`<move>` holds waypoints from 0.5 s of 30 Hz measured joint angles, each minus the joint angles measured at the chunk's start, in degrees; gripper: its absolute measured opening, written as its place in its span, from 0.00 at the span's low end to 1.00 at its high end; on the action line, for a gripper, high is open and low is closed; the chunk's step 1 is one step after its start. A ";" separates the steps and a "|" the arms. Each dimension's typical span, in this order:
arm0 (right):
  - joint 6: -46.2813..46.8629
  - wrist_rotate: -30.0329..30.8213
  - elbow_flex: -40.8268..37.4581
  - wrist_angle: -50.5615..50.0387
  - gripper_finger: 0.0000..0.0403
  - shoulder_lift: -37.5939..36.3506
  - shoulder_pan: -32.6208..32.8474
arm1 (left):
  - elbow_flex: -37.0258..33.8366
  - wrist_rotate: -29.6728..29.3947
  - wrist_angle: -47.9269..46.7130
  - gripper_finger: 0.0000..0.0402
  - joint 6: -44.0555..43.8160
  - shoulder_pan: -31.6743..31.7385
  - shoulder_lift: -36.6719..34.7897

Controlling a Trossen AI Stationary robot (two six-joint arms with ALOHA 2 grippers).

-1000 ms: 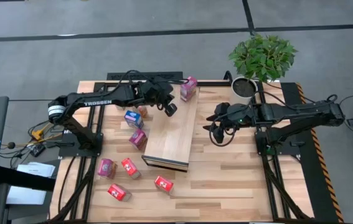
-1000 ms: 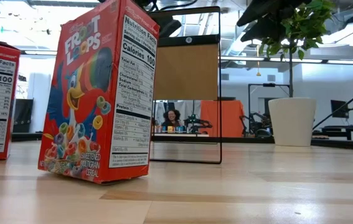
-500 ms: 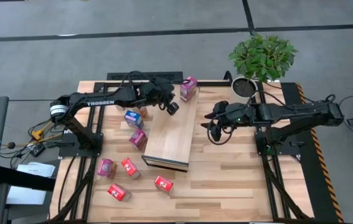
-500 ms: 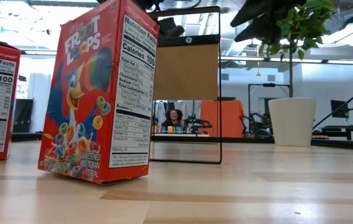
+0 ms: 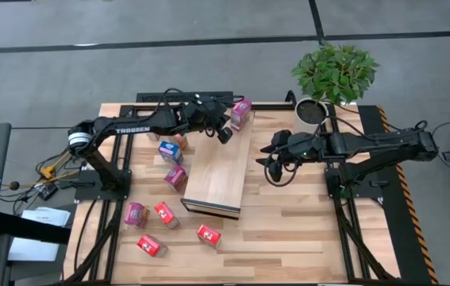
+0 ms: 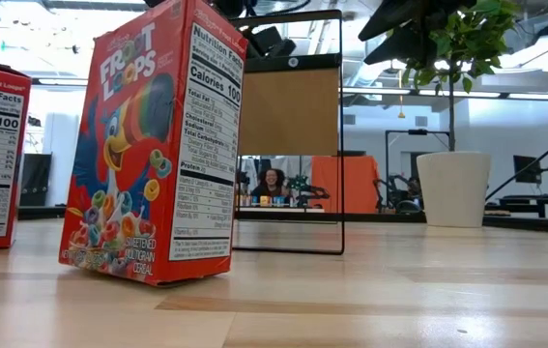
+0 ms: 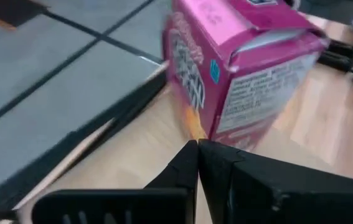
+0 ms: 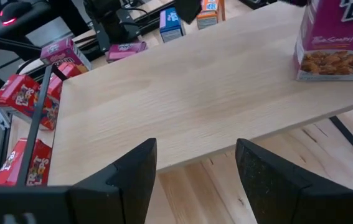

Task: Stack cereal on shelf
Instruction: Put the top purple cereal box on the shelf

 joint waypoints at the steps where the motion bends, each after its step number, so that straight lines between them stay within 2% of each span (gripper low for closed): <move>1: 0.00 -0.02 0.00 0.00 0.61 0.00 0.00 | 0.23 -0.13 2.19 0.00 -0.20 0.00 0.58; 9: -0.24 -0.29 0.00 -0.11 0.61 0.00 0.40 | 0.09 0.33 1.40 0.00 -1.79 -0.61 1.46; 15: -0.39 -0.23 0.00 -0.06 0.61 0.00 0.39 | 0.09 -0.14 -2.55 0.00 -1.78 -0.39 1.04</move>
